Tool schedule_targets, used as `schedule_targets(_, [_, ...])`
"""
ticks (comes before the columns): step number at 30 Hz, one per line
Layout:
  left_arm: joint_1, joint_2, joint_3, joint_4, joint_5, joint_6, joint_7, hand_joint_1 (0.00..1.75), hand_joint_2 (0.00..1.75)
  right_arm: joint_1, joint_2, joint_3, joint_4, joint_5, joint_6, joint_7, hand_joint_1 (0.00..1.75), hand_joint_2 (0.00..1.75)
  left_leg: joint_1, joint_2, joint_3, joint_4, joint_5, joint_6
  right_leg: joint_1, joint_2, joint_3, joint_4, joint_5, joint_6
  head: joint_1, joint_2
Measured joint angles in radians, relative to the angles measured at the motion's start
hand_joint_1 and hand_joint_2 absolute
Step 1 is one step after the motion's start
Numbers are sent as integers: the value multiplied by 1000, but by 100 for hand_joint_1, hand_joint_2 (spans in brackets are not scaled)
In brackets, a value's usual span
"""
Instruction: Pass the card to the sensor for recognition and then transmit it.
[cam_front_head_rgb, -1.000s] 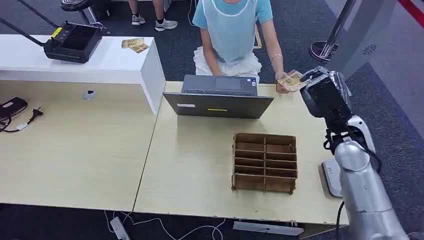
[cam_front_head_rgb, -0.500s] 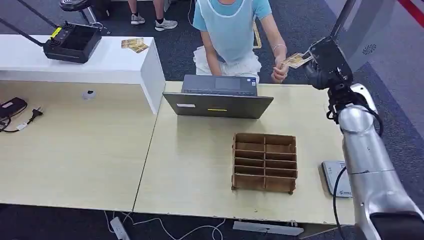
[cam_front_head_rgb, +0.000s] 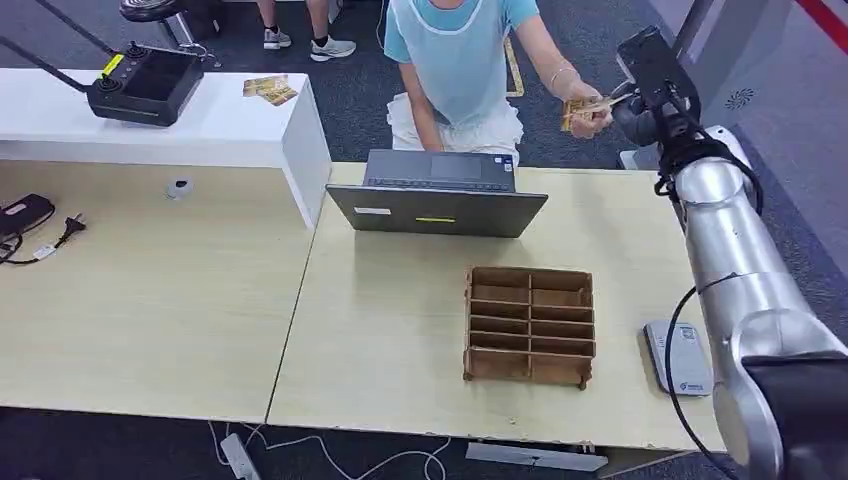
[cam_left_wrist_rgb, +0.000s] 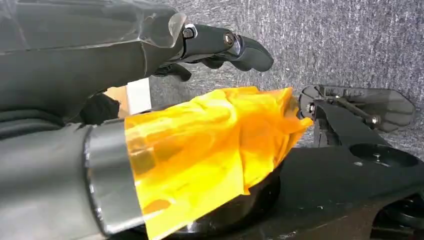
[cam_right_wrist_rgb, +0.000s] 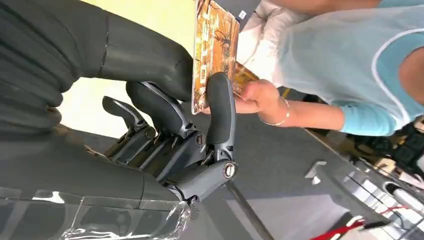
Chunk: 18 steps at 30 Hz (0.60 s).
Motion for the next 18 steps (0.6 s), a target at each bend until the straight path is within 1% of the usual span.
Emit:
schedule_targets(6, [0,0,-2,0,-3,0,0,0,0,-23,1,0,62,10,-11,6,175,175,0,0,0,0,0,0,0,0,0,0,0,0,0,0])
schedule_targets(17, [0,-3,-3,4,-3,3,1,0,0,-39,2,0,116,29,-19,15,175,175,0,0,0,0,0,0,0,0,0,0,0,0,0,0])
schedule_targets(18, [0,-3,-3,5,-3,3,1,0,0,-39,2,0,119,29,-21,16,138,175,0,0,0,0,0,0,0,0,0,0,0,0,0,0])
